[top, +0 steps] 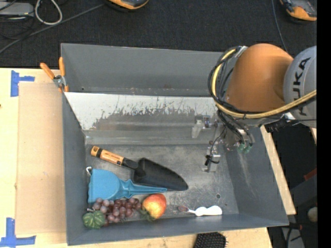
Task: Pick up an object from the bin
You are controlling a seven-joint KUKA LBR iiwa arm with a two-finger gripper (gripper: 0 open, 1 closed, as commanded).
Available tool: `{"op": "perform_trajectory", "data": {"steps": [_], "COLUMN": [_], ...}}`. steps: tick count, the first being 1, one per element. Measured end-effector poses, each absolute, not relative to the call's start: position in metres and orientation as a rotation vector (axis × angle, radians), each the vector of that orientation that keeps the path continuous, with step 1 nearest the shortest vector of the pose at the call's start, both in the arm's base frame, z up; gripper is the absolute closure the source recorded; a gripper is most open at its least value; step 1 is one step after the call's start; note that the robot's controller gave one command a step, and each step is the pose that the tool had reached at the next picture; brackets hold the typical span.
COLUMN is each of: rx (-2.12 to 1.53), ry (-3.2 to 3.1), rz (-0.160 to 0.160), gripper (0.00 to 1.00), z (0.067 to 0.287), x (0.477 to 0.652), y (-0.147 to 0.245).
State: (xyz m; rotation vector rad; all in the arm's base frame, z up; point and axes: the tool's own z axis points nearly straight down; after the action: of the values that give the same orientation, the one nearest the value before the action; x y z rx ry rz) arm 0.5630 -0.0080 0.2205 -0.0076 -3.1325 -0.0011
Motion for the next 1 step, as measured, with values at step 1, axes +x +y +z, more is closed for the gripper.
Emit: {"op": "perform_trajectory", "data": {"steps": [1], "rx": [-0.007], "ry": [-3.141], "rz": [-0.001], "gripper": [0.00], "z": [0.2252], "x": [0.5643], "y": [-0.0080]}}
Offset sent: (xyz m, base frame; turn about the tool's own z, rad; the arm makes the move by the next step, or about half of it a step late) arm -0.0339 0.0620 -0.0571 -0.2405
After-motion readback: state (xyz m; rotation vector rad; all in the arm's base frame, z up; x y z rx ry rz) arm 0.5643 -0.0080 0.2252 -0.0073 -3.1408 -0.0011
